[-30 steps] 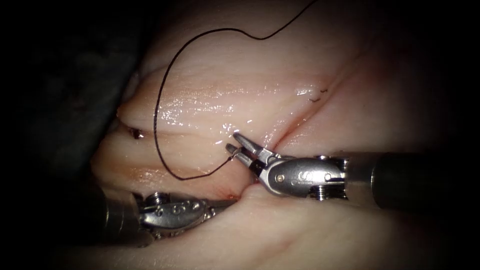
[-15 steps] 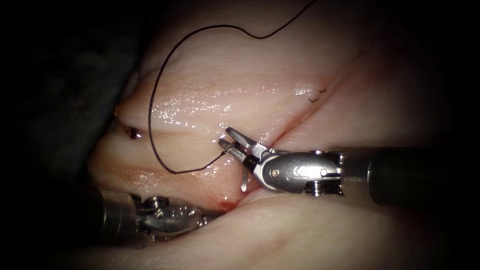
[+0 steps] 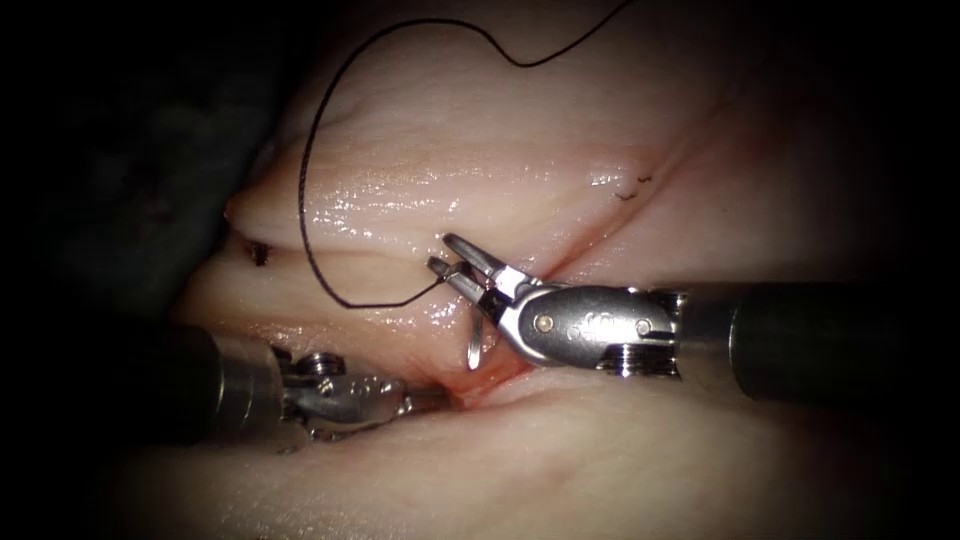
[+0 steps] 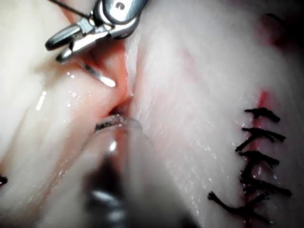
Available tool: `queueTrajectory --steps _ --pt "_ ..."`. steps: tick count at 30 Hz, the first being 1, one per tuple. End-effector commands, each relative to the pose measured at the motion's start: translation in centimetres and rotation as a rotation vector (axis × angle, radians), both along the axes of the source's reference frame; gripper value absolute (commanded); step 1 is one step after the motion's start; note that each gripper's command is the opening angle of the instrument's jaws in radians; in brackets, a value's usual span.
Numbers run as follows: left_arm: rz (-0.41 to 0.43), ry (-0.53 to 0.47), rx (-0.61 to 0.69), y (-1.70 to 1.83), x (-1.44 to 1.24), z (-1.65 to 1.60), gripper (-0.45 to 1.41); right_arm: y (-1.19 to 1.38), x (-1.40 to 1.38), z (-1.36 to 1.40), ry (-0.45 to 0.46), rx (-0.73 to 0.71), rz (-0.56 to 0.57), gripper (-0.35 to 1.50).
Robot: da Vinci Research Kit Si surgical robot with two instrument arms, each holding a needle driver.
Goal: Wound Closure
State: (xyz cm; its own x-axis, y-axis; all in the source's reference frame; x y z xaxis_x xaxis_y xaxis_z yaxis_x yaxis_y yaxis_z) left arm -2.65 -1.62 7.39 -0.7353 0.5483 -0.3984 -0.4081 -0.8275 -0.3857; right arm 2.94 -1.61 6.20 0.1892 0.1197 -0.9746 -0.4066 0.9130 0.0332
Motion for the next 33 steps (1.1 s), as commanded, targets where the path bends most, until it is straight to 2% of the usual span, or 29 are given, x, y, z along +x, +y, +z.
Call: queueTrajectory --steps 1,4,8,11,20,27,33 --pt "-0.003 -0.001 0.003 -0.04 -0.05 0.07 -0.16 -0.01 0.08 0.04 0.009 0.004 0.001 -0.35" --pt "-0.006 0.007 0.004 0.01 -0.05 0.06 -0.11 0.03 0.09 0.03 0.010 0.007 0.005 -0.35" --pt "-0.056 -0.037 -0.016 0.15 -0.07 -0.06 -0.09 0.04 0.10 0.03 0.008 0.008 0.005 -0.35" --pt "-0.092 -0.048 -0.048 0.29 -0.06 -0.18 -0.18 0.01 0.11 0.04 0.014 0.074 -0.003 -0.35" --pt "-0.094 -0.029 -0.065 0.26 -0.08 -0.23 -0.18 0.17 0.08 0.05 0.008 0.158 0.059 -0.35" --pt "-0.099 -0.029 -0.068 0.28 -0.09 -0.25 -0.18 0.05 0.12 0.11 0.184 0.734 0.110 -0.35" --pt "-0.099 -0.030 -0.066 0.28 -0.09 -0.25 -0.20 -0.04 0.15 0.07 0.237 0.935 0.094 -0.35"
